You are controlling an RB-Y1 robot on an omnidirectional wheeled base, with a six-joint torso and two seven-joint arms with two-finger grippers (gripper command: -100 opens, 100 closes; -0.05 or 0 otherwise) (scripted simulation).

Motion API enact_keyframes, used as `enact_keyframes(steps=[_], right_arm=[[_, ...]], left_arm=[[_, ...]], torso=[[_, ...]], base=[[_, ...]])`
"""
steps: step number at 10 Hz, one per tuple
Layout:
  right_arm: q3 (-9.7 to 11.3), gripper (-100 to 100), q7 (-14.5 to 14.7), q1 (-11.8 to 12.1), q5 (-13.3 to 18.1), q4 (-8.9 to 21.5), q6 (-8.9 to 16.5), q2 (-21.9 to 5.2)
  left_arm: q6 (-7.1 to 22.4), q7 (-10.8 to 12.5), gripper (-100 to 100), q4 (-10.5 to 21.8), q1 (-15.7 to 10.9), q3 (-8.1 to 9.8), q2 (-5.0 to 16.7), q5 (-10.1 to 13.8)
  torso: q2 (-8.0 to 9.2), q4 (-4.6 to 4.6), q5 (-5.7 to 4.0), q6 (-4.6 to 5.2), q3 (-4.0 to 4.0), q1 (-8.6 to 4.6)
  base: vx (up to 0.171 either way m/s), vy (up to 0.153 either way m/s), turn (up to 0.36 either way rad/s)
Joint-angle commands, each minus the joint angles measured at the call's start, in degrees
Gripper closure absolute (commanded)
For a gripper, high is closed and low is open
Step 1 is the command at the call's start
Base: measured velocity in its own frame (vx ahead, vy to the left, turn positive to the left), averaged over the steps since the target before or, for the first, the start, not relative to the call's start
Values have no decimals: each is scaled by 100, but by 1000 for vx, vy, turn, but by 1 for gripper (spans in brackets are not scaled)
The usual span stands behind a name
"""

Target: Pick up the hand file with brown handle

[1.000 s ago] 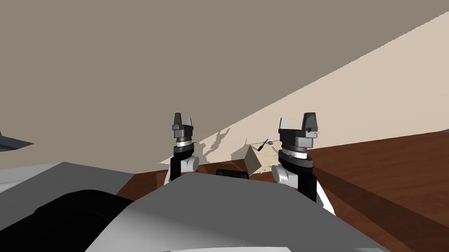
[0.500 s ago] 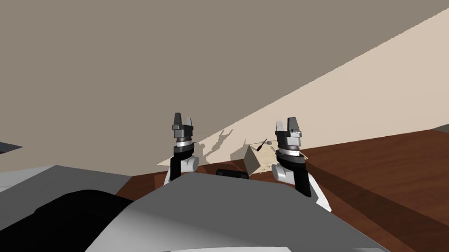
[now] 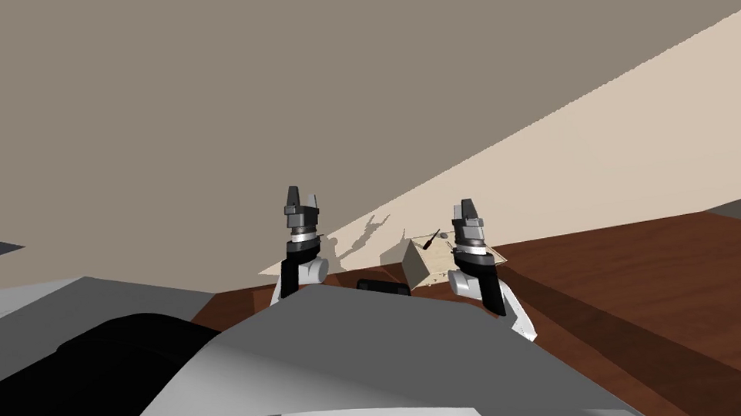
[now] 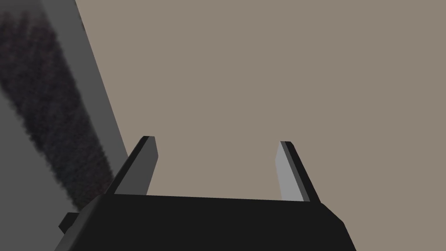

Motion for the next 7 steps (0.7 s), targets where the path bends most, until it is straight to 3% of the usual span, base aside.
enact_keyframes(steps=[1, 2, 3, 4, 7], right_arm=[[-31, -100, 170, -87, 7, 122, 43, -29], [-85, -100, 405, -190, 21, 373, 45, -75], [-85, -100, 421, -190, 21, 373, 45, -75], [-140, -100, 649, -297, 35, 582, 47, -117], [-196, -100, 956, -408, 50, 910, 50, -153]], left_arm=[[0, 0, 0, 0, 0, 0, 0, 0], [0, 0, 0, 0, 0, 0, 0, 0], [0, 0, 0, 0, 0, 0, 0, 0], [0, 0, 0, 0, 0, 0, 0, 0], [0, 0, 0, 0, 0, 0, 0, 0]], torso=[[0, 0, 0, 0, 0, 0], [1, 1, 1, 0, 1, 1], [0, 0, 1, 0, 0, 0], [0, 0, 1, -1, 0, 1], [-1, 0, 1, -1, 0, 2]], base=[[6, 6, -12], [6, 7, -18], [7, 7, -13], [8, 10, -21], [6, 10, -15]])
